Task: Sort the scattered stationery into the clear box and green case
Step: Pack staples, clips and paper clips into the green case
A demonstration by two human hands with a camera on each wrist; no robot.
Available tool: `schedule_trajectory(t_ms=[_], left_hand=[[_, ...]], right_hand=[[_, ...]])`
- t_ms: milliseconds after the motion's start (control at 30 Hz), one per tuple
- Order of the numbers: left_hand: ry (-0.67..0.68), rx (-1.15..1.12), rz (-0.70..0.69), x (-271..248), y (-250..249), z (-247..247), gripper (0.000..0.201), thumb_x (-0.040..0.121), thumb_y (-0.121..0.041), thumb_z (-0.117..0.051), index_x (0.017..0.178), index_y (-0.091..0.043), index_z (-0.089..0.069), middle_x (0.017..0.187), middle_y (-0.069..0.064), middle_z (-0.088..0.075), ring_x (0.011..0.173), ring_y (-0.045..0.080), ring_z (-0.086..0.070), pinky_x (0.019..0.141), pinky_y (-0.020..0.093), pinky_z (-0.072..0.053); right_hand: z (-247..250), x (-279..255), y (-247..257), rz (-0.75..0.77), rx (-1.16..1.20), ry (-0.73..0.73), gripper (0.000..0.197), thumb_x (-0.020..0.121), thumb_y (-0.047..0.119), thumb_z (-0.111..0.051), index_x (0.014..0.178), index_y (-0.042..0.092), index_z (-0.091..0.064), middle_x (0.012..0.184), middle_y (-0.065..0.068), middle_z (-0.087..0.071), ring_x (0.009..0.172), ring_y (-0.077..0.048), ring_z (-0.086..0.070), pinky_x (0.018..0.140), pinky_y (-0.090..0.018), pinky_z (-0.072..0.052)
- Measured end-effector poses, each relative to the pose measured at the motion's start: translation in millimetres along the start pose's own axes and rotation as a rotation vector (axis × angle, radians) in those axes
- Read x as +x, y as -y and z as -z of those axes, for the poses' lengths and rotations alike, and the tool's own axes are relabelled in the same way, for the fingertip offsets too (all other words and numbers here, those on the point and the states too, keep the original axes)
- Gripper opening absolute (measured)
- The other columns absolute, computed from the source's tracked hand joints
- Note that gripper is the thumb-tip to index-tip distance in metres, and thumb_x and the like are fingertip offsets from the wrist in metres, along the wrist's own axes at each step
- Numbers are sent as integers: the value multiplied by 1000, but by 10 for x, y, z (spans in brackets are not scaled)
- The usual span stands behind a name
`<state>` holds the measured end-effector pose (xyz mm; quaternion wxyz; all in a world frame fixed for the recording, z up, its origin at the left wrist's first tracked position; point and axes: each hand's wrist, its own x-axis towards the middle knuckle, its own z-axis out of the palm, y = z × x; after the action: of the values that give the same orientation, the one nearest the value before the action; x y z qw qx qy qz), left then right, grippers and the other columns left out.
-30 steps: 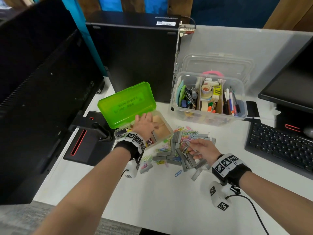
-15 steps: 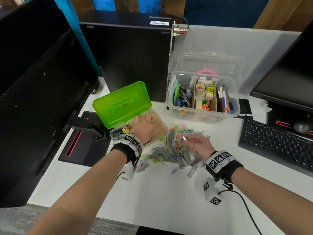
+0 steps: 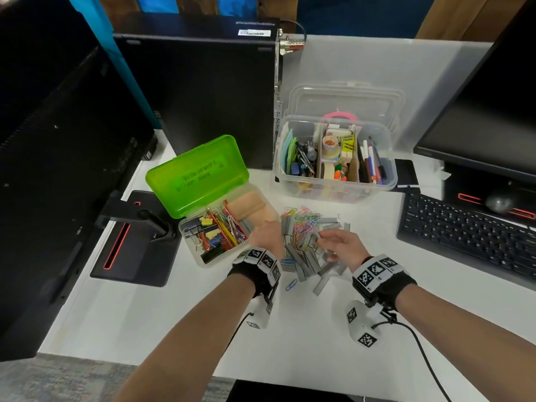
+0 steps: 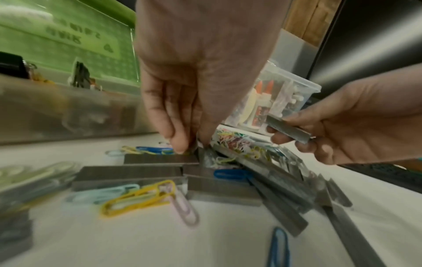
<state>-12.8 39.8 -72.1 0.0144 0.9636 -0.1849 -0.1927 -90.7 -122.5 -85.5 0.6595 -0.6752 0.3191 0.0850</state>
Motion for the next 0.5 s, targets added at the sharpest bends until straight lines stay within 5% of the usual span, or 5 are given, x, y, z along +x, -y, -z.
schedule_trajectory(t_ms=[333,500], left_hand=[[-29,-384,47,-53,159,61,25,95,-26,-50,98,-5,-65,98,12,-68,94,30,-65,76,35,-50],[-70,-556,49,-99,45,112,22,93,-32,-56,85,-13,-65,89,7,-70,88,24,-64,78,33,-51]], right_hand=[[-54,38,38,-12,37,25,20,86,1,-65,104,7,-63,85,-8,-68,63,-14,-59,54,-19,-52],[-244,80,192,10,164,71,19,83,-5,-66,101,2,-63,99,-19,-64,75,-22,-65,62,-24,-58]])
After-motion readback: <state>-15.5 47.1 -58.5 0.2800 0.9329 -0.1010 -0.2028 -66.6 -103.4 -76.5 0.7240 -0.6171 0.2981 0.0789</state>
